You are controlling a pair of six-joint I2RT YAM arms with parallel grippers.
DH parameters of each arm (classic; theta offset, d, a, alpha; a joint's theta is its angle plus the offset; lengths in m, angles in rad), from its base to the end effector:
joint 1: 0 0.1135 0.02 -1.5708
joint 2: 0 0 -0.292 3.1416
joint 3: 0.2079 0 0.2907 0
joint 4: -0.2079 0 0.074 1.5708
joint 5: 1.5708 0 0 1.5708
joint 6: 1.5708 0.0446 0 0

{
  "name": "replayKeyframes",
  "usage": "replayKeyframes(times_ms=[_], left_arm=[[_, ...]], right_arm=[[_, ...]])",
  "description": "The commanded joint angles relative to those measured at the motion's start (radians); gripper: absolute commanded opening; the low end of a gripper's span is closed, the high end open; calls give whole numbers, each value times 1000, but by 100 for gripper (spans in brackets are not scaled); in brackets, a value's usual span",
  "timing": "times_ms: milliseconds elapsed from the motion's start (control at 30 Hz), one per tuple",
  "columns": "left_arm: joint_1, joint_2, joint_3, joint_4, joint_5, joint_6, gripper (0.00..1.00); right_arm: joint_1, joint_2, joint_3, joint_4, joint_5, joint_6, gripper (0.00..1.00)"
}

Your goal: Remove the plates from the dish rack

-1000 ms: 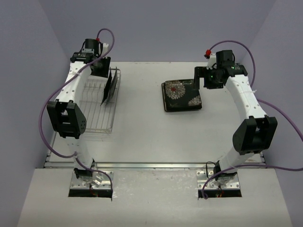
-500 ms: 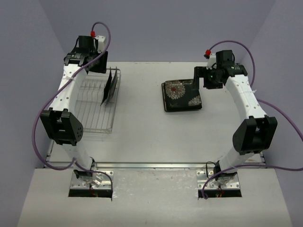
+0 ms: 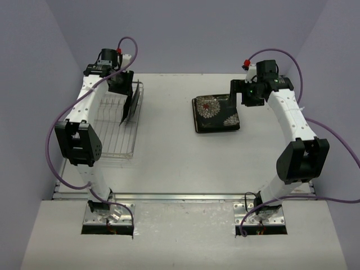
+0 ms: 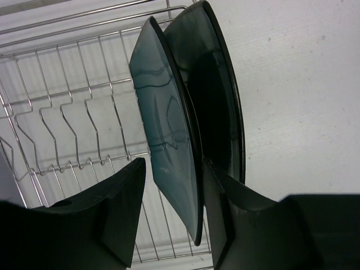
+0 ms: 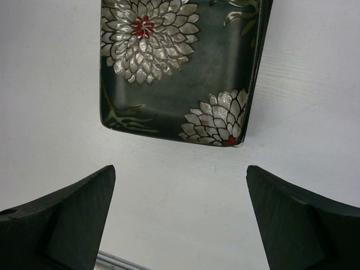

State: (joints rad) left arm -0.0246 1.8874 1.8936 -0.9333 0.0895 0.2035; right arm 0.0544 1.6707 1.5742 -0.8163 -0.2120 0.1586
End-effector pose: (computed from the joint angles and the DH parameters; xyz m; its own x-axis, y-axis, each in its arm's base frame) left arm 0.4658 -0.0155 0.3580 -0.7673 0.2202 -0.6022 0.2381 0.9699 0.0513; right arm 0.4088 0.0317 0.3433 -0.8088 0.1106 -0.5776 -0.0546 0.9638 0.2610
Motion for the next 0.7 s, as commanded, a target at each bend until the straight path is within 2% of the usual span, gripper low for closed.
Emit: replayKeyframes(times_ms=[0,333,667], left_arm=[[0,7,-30,21,-8,24,42],[0,48,-18,11,-53,21,37],[2,105,43,-49,32,-13,29]], right_arm=[[-5,4,-4,22,-12,7,99],[-5,6,-12,20,-33,14,99],[-5,1,-16,19,-43,13,99]])
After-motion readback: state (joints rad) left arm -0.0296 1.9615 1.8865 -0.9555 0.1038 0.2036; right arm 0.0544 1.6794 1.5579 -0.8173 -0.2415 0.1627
